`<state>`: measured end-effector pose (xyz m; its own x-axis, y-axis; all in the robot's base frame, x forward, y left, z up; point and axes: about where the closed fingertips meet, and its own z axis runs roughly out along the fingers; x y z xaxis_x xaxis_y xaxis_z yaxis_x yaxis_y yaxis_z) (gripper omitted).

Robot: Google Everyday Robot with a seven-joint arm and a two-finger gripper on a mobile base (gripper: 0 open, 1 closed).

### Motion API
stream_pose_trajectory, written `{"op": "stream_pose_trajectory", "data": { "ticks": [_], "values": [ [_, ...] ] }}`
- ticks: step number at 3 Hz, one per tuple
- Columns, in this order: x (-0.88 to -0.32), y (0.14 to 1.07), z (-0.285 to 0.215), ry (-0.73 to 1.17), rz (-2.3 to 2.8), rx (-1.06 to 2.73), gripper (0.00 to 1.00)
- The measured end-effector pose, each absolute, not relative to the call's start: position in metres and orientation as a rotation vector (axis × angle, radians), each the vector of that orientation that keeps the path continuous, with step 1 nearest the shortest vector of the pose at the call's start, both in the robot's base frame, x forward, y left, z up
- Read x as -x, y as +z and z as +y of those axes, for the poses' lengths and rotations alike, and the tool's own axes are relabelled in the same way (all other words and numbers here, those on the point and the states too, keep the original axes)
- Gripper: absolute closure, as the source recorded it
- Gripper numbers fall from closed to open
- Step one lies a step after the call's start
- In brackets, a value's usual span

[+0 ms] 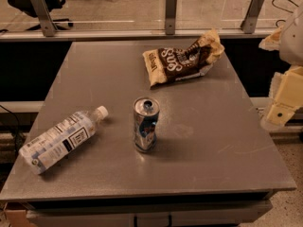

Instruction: Move brown chip bag near redbull can

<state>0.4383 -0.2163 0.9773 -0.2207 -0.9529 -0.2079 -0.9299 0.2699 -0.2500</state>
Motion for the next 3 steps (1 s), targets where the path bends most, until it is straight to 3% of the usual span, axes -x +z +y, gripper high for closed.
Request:
{"op": "stream_pose_trajectory", "data": {
  "ticks": [1, 3],
  "values": [
    [-0.438, 0.977, -0.216, -0.103, 2.228, 1.722, 0.0],
    [-0.531, 0.97, -0.165, -0.226, 1.922, 1.946, 0.0]
  ]
}}
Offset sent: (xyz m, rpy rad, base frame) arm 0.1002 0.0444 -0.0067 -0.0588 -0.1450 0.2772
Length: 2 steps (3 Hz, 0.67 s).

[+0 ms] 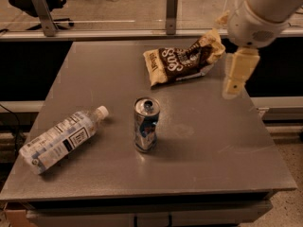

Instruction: Move brown chip bag near redbull can

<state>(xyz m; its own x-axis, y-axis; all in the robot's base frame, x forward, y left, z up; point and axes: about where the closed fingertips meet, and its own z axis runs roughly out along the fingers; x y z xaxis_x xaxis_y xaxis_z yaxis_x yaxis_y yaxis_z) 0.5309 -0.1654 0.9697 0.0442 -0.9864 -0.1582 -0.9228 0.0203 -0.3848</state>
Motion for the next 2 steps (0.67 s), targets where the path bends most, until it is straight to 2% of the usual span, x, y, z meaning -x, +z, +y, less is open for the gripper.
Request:
{"op": "stream_pose_trajectory", "data": {
  "ticks": [1, 2],
  "values": [
    [-0.579, 0.955, -0.137, -0.324, 1.808, 2.042, 0.0],
    [-0.621, 0.943, -0.12, -0.338, 1.75, 2.067, 0.0]
  ]
}}
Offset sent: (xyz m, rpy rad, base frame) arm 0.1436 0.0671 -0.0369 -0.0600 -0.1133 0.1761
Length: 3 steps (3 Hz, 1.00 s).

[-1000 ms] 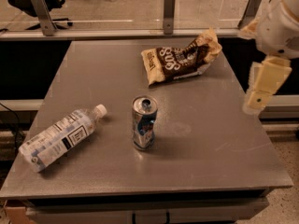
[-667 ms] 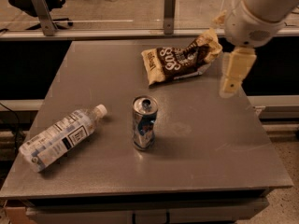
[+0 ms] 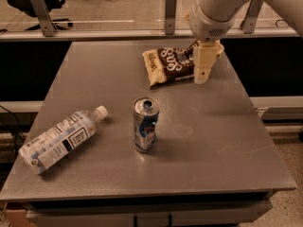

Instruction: Move brown chip bag near redbull can

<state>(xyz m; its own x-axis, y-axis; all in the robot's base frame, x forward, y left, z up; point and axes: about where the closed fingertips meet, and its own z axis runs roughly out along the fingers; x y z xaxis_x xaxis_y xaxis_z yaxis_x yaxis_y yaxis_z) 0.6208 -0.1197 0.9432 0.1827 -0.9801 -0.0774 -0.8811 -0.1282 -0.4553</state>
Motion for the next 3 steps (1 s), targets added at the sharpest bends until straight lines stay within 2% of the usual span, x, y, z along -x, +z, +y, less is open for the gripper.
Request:
{"op": "stream_pose_trajectory", "data": {
  "ticks": [2, 3],
  "values": [
    [-0.682, 0.912, -0.11, -0.308, 1.744, 2.083, 0.0],
    [-0.695, 0.884, -0.12, -0.277, 1.794, 2.098, 0.17]
  ]
}}
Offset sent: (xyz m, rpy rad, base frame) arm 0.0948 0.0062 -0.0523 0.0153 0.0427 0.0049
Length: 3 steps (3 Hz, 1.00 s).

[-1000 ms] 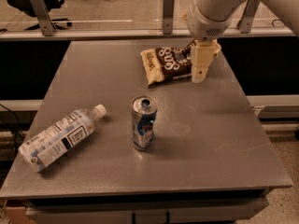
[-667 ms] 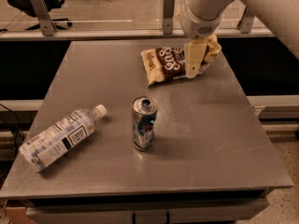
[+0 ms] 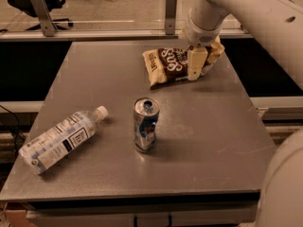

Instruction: Move brown chip bag near redbull can

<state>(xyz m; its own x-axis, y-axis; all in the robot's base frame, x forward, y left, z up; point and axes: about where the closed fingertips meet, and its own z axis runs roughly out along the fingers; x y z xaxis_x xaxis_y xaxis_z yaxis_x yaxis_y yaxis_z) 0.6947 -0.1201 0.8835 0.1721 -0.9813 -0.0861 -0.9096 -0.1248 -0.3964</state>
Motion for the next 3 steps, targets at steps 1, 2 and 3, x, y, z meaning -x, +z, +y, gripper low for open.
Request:
{"op": "stream_pose_trajectory", "data": {
  "ticks": [1, 2, 3],
  "values": [
    [-0.699, 0.86, -0.128, -0.244, 1.835, 2.121, 0.41],
    [-0.7, 0.856, -0.133, -0.23, 1.848, 2.135, 0.64],
    [-0.692, 0.871, -0.132, -0.273, 1.867, 2.172, 0.87]
  ]
}}
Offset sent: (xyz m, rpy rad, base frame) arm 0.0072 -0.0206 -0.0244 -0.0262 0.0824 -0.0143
